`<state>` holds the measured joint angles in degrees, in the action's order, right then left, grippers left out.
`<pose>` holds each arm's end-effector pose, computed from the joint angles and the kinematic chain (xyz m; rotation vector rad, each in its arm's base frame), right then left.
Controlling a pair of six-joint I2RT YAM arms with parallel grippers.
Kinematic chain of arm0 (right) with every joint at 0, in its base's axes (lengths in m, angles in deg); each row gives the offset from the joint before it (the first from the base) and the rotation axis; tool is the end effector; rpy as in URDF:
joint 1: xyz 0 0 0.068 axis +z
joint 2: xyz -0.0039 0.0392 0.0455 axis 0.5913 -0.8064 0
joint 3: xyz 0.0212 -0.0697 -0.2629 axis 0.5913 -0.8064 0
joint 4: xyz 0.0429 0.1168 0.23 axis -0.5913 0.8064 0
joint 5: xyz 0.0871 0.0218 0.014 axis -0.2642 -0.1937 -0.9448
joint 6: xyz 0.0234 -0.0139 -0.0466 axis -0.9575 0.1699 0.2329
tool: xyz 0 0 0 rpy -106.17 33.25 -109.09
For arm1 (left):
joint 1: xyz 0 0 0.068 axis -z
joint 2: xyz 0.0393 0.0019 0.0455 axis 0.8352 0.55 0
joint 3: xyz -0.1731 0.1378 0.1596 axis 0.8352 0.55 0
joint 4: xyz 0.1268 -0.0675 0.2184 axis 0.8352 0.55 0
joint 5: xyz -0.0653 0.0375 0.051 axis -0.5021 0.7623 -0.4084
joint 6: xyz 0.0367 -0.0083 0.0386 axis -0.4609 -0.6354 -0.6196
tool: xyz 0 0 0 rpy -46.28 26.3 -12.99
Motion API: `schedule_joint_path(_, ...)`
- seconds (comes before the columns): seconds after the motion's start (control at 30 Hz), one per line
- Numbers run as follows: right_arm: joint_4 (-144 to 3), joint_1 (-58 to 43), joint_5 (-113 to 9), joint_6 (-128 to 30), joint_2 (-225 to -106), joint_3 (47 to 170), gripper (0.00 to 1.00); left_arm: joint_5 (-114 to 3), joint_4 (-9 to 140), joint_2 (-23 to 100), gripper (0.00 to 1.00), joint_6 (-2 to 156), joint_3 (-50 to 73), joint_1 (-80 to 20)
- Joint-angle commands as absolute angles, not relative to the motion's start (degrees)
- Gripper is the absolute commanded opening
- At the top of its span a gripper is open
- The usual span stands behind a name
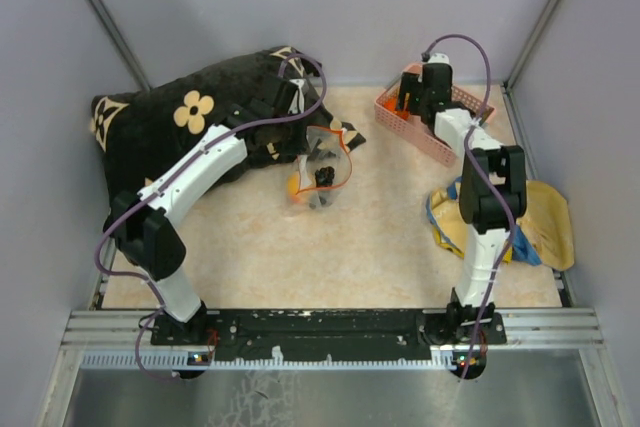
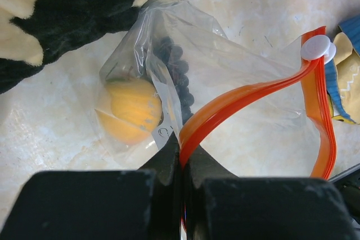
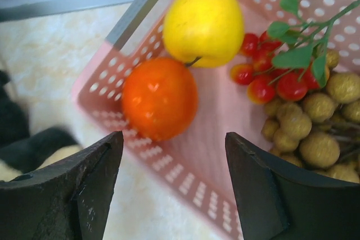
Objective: Place the food in the zip-top bag and seal the zipper
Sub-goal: Pick up the fake fruit from the bin.
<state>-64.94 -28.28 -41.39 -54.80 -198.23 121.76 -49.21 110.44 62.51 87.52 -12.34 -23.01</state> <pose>0.4630 0.0628 0.2528 0.1237 2.1050 0.1571 0.3227 -0.2162 0.3373 0.2679 2.4256 -0.4895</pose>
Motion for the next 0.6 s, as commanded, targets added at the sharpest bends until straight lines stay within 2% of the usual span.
schedule_joint_path(0.0, -71.3, -30.0, -39.6, -52.6, -203.8, 130.4, 0.75, -47.9, 111.1, 62.9, 0.0, 88.4, -14.0, -23.4)
schedule_joint_path(0.3, -73.6, -32.5, -42.1, -53.6, -215.5, 142.5, 0.8, -46.9, 112.0, 63.1, 0.0, 89.0, -13.7, -23.5)
schedule_joint_path(0.57, -67.3, -33.1, -44.6, -54.6, -226.5, 156.1, 0.81, -47.4, 112.0, 64.1, 0.0, 89.3, -14.7, -23.5)
